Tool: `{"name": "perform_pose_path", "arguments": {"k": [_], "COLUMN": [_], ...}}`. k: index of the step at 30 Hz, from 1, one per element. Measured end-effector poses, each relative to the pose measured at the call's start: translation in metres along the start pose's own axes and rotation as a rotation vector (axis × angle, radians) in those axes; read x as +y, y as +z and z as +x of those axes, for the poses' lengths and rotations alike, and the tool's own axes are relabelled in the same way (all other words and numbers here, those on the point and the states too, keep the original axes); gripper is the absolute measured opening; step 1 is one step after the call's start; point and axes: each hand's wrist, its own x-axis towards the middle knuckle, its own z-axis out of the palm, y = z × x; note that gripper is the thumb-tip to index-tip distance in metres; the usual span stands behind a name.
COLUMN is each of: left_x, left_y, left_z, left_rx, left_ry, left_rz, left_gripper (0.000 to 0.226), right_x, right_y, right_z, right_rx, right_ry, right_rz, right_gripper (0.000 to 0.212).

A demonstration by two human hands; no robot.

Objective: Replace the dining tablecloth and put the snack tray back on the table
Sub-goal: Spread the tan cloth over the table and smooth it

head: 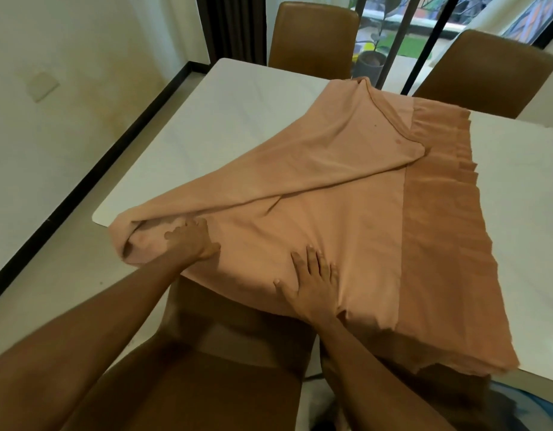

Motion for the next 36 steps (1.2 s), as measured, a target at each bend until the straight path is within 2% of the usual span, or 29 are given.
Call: {"name": "perform_pose_path", "arguments": {"k": [3,6,10,12,14,19,21,23,25,28,31,36], "left_x": [0.037,0.074,0.135,0.165,0.192,0.245,0.266,0.282,0.297,0.305,0.306,0.309], "left_y": [-0.006,-0.011,-0.009,-0.005,-0.003,-0.018,-0.023,-0.025,-0.024,-0.021,-0.026,-0.031], "left_z": [-0.025,-0.041,-0.041,-0.035,-0.027,0.007,0.029,0.048,0.068,0.081,0.087,0.072], "left_rx": [0.136,0.29,0.344,0.392,0.428,0.526,0.496,0.419,0.361,0.469,0.568,0.546], "left_ry": [0.117,0.28,0.559,0.63,0.644,0.635,0.642,0.637,0.552,0.481,0.494,0.569], "left_rz": [0.181,0.128,0.059,0.035,0.015,0.018,-0.002,-0.033,-0.098,-0.052,-0.096,-0.34], "left_gripper": [0.05,0.034,0.036,0.039,0.038,0.033,0.036,0.049,0.059,0.048,0.037,0.015], "right_x": [0.008,0.012,0.03,0.051,0.078,0.138,0.157,0.171,0.183,0.185,0.183,0.192], "right_y": [-0.003,-0.002,-0.021,-0.036,-0.05,-0.072,-0.079,-0.079,-0.072,-0.064,-0.066,-0.067], "right_z": [-0.028,-0.06,-0.046,-0.014,0.022,0.118,0.153,0.174,0.183,0.18,0.179,0.15], "right_rx": [0.003,-0.02,0.081,0.154,0.206,0.254,0.249,0.236,0.234,0.271,0.235,0.191], "right_ry": [0.017,0.05,0.097,0.137,0.136,0.111,0.142,0.202,0.222,0.207,0.214,0.202], "right_rz": [0.036,0.096,0.186,0.292,0.317,0.152,0.126,0.155,0.132,0.072,0.051,0.046], "right_gripper": [0.084,0.082,0.051,0.042,0.038,0.039,0.043,0.049,0.056,0.064,0.069,0.071]}}
